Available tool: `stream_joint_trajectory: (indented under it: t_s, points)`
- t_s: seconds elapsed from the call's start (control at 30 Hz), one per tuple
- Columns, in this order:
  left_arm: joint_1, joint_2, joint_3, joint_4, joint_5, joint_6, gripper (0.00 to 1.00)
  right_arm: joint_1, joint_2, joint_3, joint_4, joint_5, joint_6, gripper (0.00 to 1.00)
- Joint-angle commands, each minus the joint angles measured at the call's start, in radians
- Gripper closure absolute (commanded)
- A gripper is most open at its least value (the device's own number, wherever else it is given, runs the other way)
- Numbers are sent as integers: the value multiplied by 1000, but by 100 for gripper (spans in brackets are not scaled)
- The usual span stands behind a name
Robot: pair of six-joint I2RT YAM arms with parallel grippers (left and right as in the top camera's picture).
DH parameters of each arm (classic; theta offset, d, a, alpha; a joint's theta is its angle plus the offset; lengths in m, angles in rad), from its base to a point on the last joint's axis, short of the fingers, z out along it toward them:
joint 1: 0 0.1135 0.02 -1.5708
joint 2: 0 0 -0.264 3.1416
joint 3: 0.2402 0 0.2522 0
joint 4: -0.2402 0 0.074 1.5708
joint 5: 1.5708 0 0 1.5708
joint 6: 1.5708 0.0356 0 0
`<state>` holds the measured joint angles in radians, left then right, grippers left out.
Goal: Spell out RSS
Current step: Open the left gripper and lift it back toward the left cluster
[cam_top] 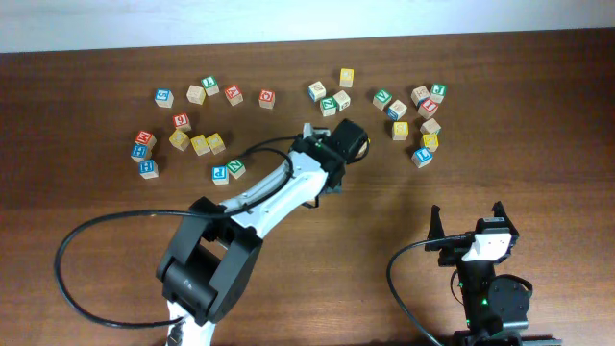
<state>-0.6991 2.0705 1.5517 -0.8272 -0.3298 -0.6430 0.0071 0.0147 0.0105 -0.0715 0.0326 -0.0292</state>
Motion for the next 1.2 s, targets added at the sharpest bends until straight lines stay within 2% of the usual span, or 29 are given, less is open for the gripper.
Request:
stream_joint_trajectory:
  t_s: [0.0, 0.17, 0.33, 0.4, 0.5, 0.53, 0.6, 0.67, 0.83, 0.9, 1.0, 1.17]
  points:
    - [7, 11, 81, -48, -11, 8, 72, 0, -6, -5, -8, 2, 0, 2]
    - [8, 11, 194, -168, -82, 8, 71, 0, -6, -5, -8, 2, 0, 2]
    - [17, 11, 297, -253, -86, 8, 69, 0, -6, -5, -8, 2, 0, 2]
    - [29, 11, 319, -263, -84, 8, 64, 0, -6, -5, -8, 2, 0, 2]
    - [63, 11, 322, -265, -79, 8, 41, 0, -6, -5, -8, 2, 0, 2]
    - [86, 11, 322, -272, -79, 8, 37, 0, -6, -5, -8, 2, 0, 2]
    - [141, 11, 322, -301, -69, 8, 36, 0, -6, -5, -8, 2, 0, 2]
    - [210, 11, 322, -347, -33, 8, 32, 0, -6, -5, -8, 2, 0, 2]
    - [372, 11, 322, -444, 21, 8, 14, 0, -6, -5, -8, 2, 0, 2]
    - [431, 11, 322, -472, 45, 8, 0, 0, -6, -5, -8, 2, 0, 2]
    - [513, 11, 322, -511, 92, 8, 1, 0, -6, -5, -8, 2, 0, 2]
    - [591, 11, 312, -551, 87, 8, 1, 0, -6, -5, -8, 2, 0, 2]
